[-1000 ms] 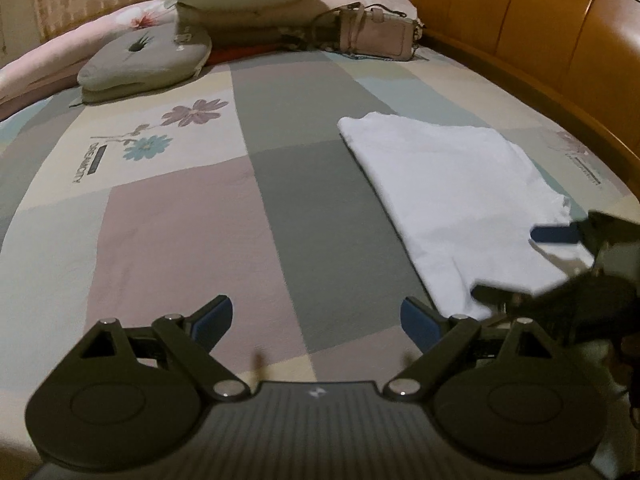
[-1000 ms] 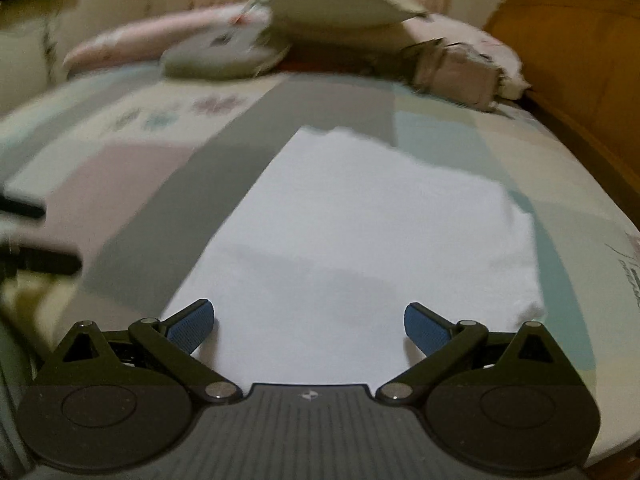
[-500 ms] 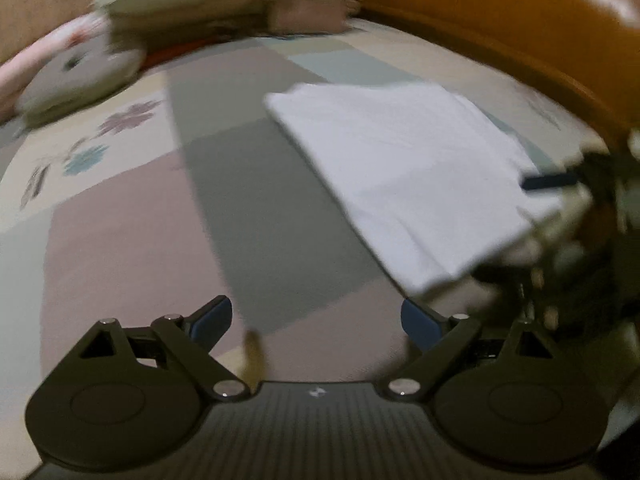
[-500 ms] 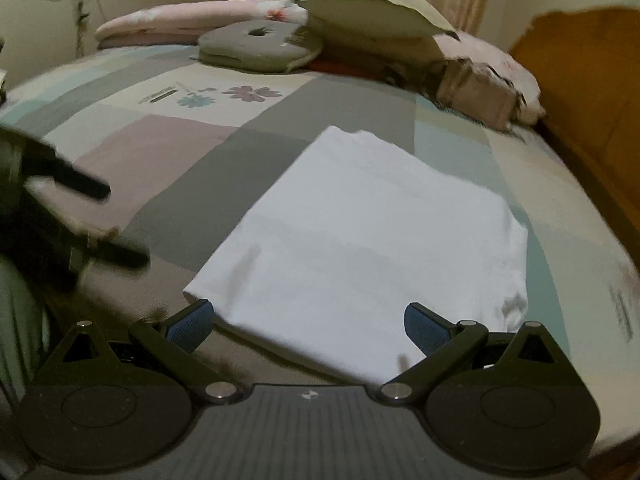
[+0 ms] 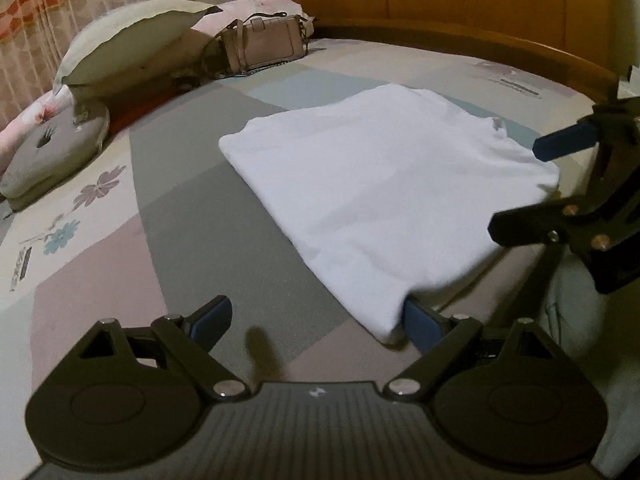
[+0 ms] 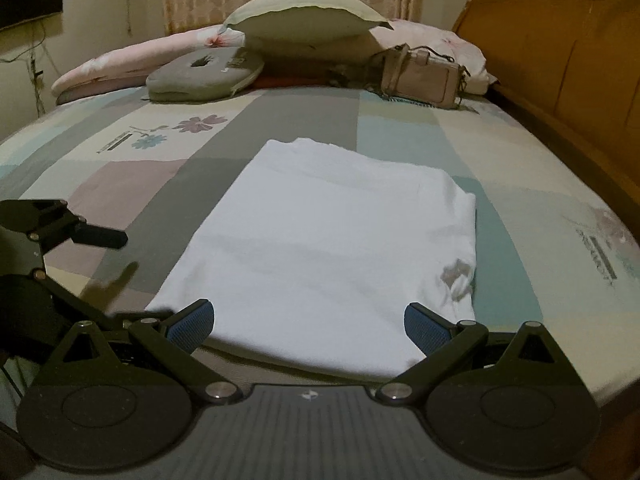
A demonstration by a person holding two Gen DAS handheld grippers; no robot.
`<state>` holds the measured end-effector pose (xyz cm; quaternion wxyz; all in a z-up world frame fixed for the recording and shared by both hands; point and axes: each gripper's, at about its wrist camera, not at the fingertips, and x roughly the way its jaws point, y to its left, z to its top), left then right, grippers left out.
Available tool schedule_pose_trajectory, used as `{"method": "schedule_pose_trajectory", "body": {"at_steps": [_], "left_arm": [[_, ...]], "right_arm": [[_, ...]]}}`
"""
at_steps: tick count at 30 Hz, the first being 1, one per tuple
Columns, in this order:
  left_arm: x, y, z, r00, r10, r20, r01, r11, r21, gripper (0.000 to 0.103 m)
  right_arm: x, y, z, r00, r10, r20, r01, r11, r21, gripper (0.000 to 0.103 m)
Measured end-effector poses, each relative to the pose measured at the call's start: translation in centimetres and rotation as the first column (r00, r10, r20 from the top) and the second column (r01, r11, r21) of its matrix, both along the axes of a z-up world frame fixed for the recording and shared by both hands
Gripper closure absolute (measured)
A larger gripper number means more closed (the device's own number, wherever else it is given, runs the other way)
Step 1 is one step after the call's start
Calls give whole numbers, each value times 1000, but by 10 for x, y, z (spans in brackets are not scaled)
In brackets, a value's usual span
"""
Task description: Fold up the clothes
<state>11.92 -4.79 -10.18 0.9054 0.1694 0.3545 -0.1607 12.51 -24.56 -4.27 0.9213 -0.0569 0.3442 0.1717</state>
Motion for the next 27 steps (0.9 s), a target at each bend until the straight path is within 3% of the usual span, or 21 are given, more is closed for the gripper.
{"method": "schedule_pose_trajectory", "body": {"at_steps": [5, 10, 14, 21, 27], "left_arm": [[-1, -4, -3, 999, -35, 19, 34, 997, 73, 11], [-8, -8, -1, 990, -106, 91, 93, 985, 143, 9], [-13, -1, -5, 993, -101, 66, 88, 981, 173, 9], [-18, 36, 11, 999, 6, 38, -10, 995, 102, 10], [-15, 52, 27, 993, 92, 70, -94, 995, 34, 9]], "right_arm": [[1, -2, -1, 1000, 1, -1, -1, 1000, 15, 0], [3, -5, -2, 1000, -8, -6, 8, 1000, 30, 0], [3, -5, -5, 1000, -11, -9, 12, 999, 30, 0], [11, 6, -6, 999, 36, -8, -35, 999, 27, 0], [28, 58, -16, 986, 160, 49, -155, 984, -91, 0]]}}
